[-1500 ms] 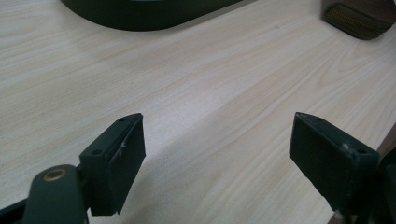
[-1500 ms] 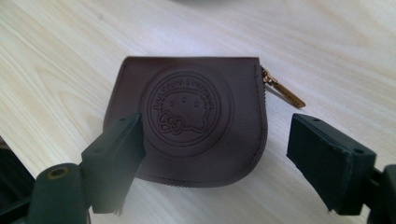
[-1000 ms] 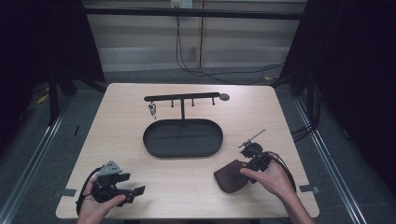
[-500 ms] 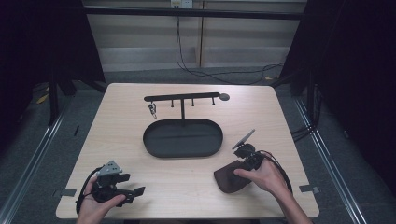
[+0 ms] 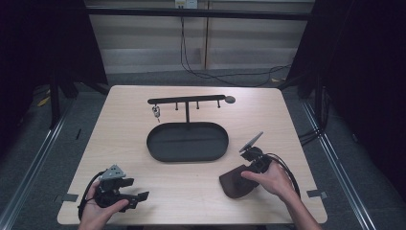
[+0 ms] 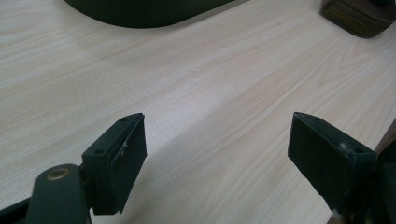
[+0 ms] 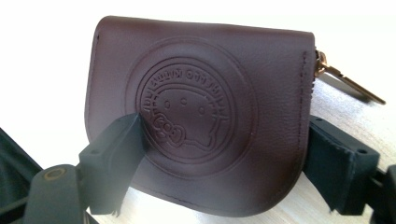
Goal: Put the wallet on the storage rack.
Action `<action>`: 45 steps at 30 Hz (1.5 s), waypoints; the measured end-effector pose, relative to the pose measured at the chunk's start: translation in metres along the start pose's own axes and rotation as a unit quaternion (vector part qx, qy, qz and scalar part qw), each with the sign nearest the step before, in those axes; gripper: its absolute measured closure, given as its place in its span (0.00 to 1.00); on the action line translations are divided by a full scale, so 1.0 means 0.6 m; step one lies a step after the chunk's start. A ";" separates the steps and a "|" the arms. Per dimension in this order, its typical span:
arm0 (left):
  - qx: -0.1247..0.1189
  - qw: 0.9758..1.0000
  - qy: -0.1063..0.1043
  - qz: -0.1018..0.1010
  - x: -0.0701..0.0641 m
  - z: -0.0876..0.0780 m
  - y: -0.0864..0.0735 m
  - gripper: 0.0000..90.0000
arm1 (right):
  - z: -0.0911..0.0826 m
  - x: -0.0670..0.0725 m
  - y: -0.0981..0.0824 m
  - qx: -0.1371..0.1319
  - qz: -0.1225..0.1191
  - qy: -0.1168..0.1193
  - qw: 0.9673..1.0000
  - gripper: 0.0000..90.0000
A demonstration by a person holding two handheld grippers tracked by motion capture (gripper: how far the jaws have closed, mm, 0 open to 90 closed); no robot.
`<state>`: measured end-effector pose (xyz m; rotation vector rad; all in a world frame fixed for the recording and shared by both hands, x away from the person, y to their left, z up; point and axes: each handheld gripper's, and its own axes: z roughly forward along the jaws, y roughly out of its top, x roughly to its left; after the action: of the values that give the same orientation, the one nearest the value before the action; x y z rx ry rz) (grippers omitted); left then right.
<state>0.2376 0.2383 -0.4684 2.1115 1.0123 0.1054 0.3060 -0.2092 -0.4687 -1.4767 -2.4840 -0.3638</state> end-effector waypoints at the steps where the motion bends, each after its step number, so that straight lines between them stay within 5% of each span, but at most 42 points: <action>1: 0.000 1.000 -0.002 -0.002 0.000 0.000 0.000 0.22 | 0.000 -0.001 0.001 0.003 0.004 0.002 1.000 0.21; 6: 0.003 1.000 -0.003 0.002 -0.002 0.002 0.000 0.22 | -0.003 0.002 0.002 0.003 0.006 -0.005 1.000 0.23; 9: 0.003 1.000 -0.002 0.001 0.000 0.001 -0.001 0.22 | -0.015 -0.006 -0.003 -0.018 0.015 -0.008 1.000 0.39; 16: 0.004 1.000 -0.003 0.000 -0.001 0.001 -0.001 0.22 | -0.023 -0.008 -0.006 -0.025 0.020 -0.012 0.999 0.48; 26: 0.005 1.000 -0.002 -0.001 0.000 0.002 -0.001 0.22 | -0.025 -0.008 -0.007 -0.029 0.018 -0.013 0.999 0.49; 33: 0.005 1.000 -0.001 -0.002 0.000 0.002 -0.001 0.22 | -0.045 -0.008 -0.009 -0.040 0.014 -0.015 0.999 0.65; 45: 0.011 1.000 0.000 0.000 0.000 0.004 0.000 0.22 | -0.059 0.003 -0.003 -0.037 0.005 -0.025 0.999 0.72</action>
<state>0.2383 0.2371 -0.4700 2.1307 1.0183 0.0960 0.3057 -0.2201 -0.4346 -1.5441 -2.5263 -0.4256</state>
